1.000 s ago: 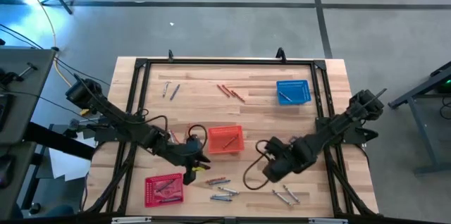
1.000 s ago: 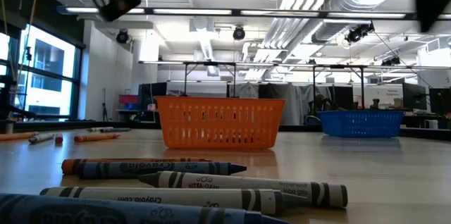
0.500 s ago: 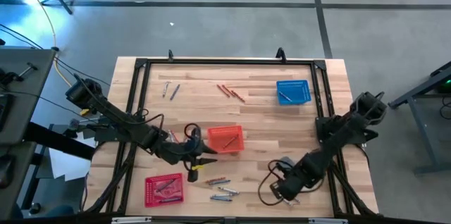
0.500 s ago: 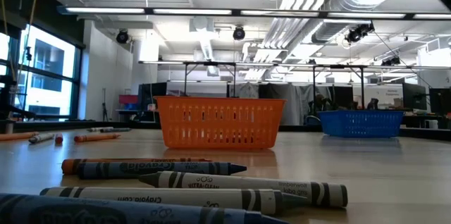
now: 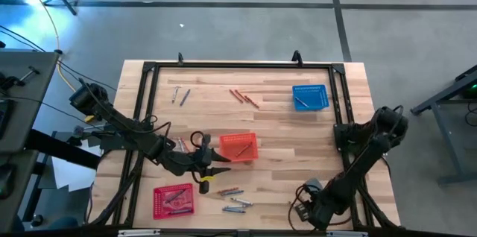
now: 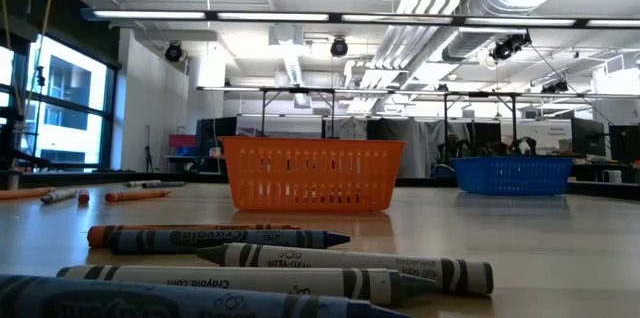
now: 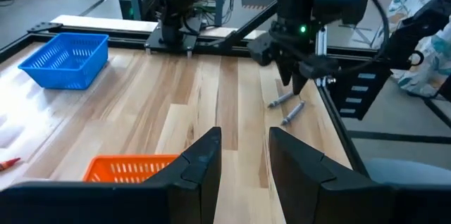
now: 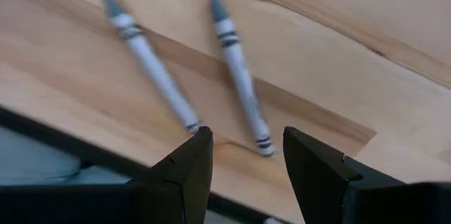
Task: Sort crayons
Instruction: Put the gray crayon into the blue bin
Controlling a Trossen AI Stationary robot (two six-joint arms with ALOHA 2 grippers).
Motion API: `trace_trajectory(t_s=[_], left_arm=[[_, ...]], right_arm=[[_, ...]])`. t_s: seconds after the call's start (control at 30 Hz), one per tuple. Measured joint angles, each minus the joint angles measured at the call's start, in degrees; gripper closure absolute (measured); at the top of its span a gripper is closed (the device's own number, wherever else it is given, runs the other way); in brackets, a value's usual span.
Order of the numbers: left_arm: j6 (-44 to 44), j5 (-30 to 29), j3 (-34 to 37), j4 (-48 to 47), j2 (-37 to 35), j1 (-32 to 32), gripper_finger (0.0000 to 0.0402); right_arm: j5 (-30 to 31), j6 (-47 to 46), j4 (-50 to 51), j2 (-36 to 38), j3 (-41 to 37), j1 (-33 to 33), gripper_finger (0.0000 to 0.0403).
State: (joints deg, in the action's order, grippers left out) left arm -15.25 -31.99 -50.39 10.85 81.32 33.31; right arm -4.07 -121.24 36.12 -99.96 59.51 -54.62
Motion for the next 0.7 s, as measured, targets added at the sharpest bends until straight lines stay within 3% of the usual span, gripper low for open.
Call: trace_trajectory(t_s=[0.37, 0.7], left_arm=[[1.8, -0.3, 0.0, 0.0, 0.0, 0.1, 0.0296], [2.5, -0.4, 0.0, 0.0, 0.0, 0.1, 0.0296]], right_arm=[[-1.3, -1.5, -0.8, -4.8, 0.4, 0.3, 0.0248], [-1.6, 1.9, 2.1, -5.5, 0.3, 0.8, 0.039]])
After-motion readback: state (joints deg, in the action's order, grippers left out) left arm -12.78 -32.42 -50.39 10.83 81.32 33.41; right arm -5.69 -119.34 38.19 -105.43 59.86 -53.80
